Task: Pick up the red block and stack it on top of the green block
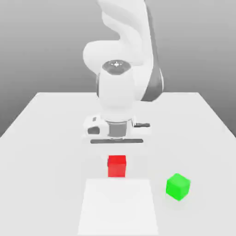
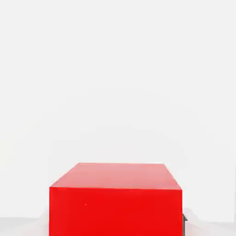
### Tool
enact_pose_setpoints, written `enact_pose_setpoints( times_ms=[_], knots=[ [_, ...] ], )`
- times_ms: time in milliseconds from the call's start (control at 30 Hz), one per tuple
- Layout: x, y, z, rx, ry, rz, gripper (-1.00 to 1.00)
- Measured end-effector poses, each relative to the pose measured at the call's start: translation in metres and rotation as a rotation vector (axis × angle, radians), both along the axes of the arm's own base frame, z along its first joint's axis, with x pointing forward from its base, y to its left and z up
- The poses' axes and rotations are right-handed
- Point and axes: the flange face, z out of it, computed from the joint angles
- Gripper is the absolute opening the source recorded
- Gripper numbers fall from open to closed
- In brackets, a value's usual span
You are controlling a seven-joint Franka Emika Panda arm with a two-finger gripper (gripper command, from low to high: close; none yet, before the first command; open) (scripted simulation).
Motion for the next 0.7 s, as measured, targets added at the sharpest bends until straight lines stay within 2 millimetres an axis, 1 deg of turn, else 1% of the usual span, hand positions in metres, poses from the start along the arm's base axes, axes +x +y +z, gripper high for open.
enact_pose_setpoints(
  times_ms=[200, 300, 400, 467, 600, 633, 700],
  knots=[
    [0.011, 0.070, 0.015, 0.000, 0.001, 0.440, -1.00],
    [0.011, 0.108, 0.022, 0.000, 0.001, 0.663, -1.00],
    [0.006, 0.146, 0.029, 0.000, 0.001, 0.883, -1.00],
    [0.005, 0.157, 0.017, 0.000, 0.001, 0.940, -1.00],
    [0.005, 0.159, -0.022, -0.001, 0.001, 0.953, -1.00],
    [0.005, 0.159, -0.030, -0.001, 0.001, 0.953, 1.00],
    [0.005, 0.159, -0.030, -0.001, 0.001, 0.953, 1.00]
  ],
)
